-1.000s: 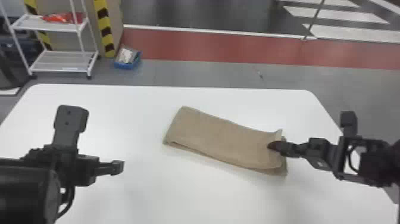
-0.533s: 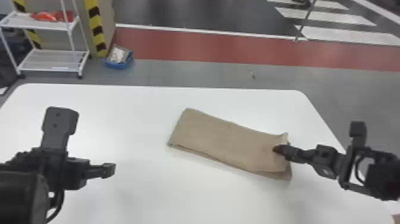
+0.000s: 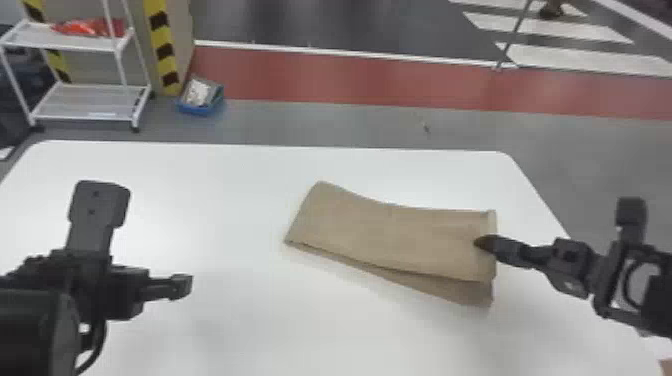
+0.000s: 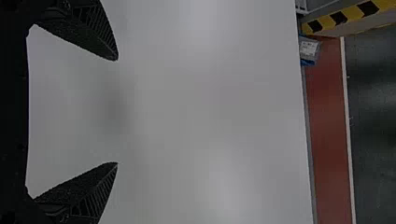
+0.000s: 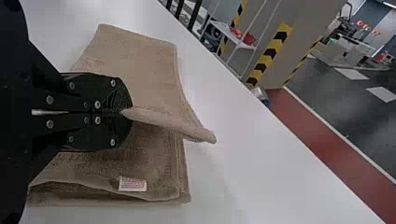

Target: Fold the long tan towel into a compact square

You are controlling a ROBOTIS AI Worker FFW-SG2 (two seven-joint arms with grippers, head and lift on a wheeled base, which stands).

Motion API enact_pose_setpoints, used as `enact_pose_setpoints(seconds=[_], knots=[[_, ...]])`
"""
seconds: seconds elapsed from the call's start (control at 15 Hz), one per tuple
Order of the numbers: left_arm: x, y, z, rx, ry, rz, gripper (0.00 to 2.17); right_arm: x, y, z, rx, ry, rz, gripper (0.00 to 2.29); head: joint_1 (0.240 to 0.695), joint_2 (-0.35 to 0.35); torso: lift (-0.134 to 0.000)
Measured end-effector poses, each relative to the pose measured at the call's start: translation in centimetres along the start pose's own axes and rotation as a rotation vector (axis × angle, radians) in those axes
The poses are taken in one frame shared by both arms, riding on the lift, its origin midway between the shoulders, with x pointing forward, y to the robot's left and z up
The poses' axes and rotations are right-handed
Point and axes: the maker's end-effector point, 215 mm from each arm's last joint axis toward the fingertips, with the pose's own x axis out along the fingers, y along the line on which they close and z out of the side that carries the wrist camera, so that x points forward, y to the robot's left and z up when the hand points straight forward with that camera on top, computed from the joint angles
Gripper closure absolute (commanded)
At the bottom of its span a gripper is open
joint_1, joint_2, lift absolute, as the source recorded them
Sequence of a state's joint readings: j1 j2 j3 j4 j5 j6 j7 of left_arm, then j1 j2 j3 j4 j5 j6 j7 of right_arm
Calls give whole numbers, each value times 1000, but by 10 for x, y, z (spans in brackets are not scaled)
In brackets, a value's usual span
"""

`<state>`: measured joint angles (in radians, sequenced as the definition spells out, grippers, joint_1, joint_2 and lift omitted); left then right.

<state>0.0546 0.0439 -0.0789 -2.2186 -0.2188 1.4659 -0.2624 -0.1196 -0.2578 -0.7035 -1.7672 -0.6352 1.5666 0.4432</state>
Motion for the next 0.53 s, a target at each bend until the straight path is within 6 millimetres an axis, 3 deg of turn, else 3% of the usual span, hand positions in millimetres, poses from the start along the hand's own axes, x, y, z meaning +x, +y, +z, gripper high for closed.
enact_pose_setpoints(seconds=[0.27,0.47,0.53], knots=[[-1,-3,-1,2,-1,-6,80,11,-17,-29,38,55,-26,1355,695,-188,-124],[-2,0,-2,-1,-2,-3,80,16,-16,-34,35,70,-31,1359,695,-178,-124],[-2,0,-2,-1,-2,-2,80,14,-7,-29,19,57,-14,1359,695,-174,-124]])
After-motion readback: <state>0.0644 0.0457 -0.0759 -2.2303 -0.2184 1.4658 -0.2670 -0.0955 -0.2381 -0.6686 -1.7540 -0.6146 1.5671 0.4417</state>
